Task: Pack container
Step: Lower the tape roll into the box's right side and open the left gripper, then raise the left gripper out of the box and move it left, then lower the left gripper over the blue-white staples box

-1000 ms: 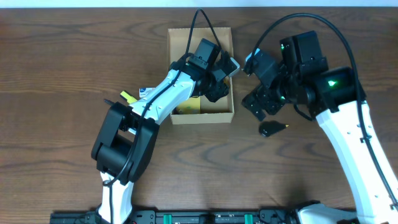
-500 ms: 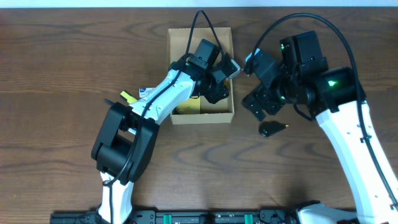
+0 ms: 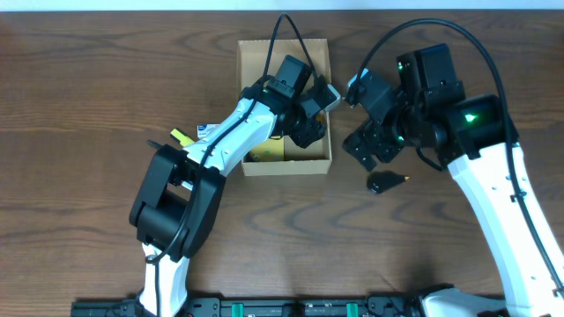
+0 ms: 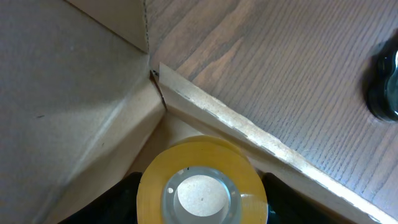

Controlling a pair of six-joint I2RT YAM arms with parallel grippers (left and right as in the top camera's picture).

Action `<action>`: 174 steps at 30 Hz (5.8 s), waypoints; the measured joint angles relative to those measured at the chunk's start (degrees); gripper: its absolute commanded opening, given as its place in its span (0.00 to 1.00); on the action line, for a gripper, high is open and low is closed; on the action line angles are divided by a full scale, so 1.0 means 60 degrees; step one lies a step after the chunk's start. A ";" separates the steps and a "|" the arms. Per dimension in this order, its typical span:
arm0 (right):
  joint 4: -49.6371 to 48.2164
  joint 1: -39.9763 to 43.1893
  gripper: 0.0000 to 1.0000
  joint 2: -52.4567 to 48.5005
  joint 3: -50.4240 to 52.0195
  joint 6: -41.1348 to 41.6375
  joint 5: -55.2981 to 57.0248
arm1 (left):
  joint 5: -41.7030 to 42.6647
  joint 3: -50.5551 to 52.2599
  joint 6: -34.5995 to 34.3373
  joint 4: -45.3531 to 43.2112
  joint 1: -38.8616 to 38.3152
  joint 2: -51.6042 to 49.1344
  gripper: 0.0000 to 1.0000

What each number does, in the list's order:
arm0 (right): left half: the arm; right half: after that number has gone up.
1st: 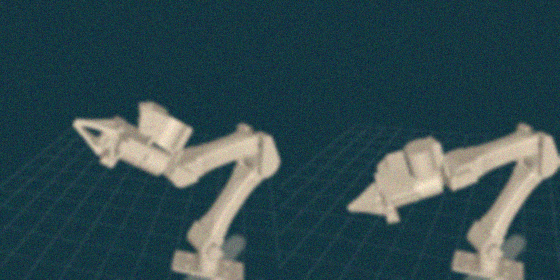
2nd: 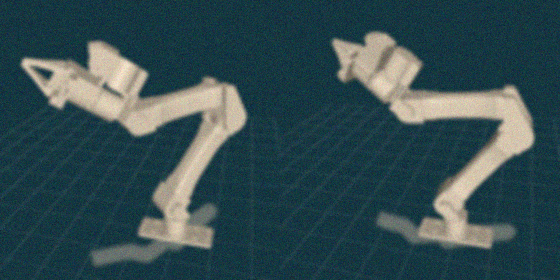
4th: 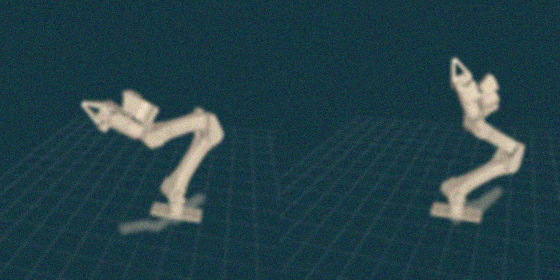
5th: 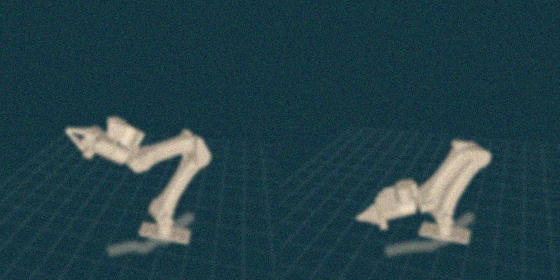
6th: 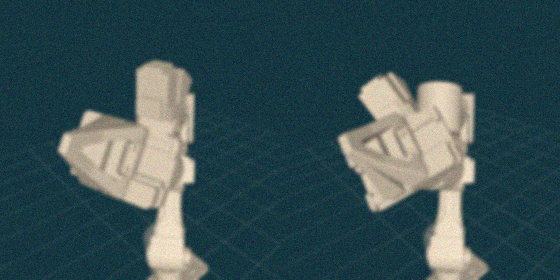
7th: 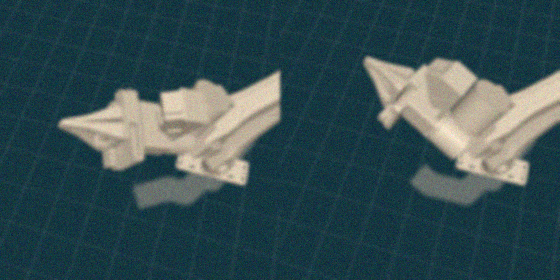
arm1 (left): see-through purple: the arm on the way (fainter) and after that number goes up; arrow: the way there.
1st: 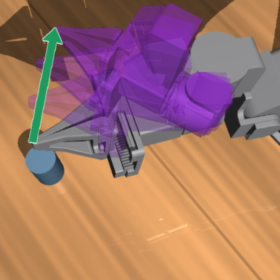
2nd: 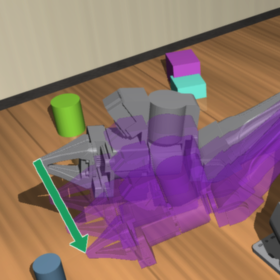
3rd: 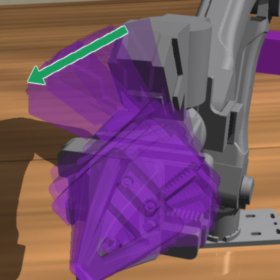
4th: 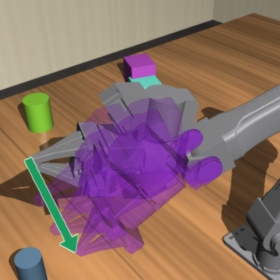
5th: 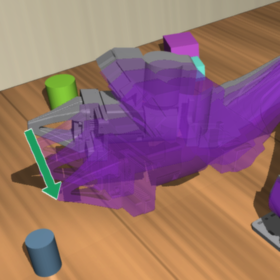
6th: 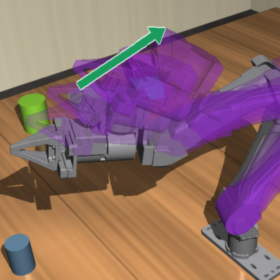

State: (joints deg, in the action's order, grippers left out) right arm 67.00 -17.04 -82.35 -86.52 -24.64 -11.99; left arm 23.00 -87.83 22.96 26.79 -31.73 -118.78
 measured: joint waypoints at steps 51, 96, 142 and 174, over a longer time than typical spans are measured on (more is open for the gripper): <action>0.0000 0.0000 0.99 0.0004 0.0000 0.0000 0.0000 | -0.4900 -0.1031 -0.5166 0.1468 0.1209 0.3654 0.05; 0.0000 0.0000 0.99 0.0004 0.0000 0.0000 0.0000 | -0.6747 -0.1038 -2.1449 0.4656 0.2597 0.0725 0.06; 0.0004 0.0000 0.99 0.0004 0.0004 0.0000 0.0000 | -0.5064 -0.1038 -2.2600 0.4452 0.3260 -0.0557 0.96; 0.0004 0.0000 0.99 0.0004 0.0004 0.0000 0.0000 | -0.3836 -0.1038 -2.1981 0.3916 0.4204 -0.1118 0.80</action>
State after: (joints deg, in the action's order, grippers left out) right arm 67.02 -17.04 -82.32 -86.50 -24.64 -11.99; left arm -0.01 -94.06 -108.92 50.28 -6.50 -125.49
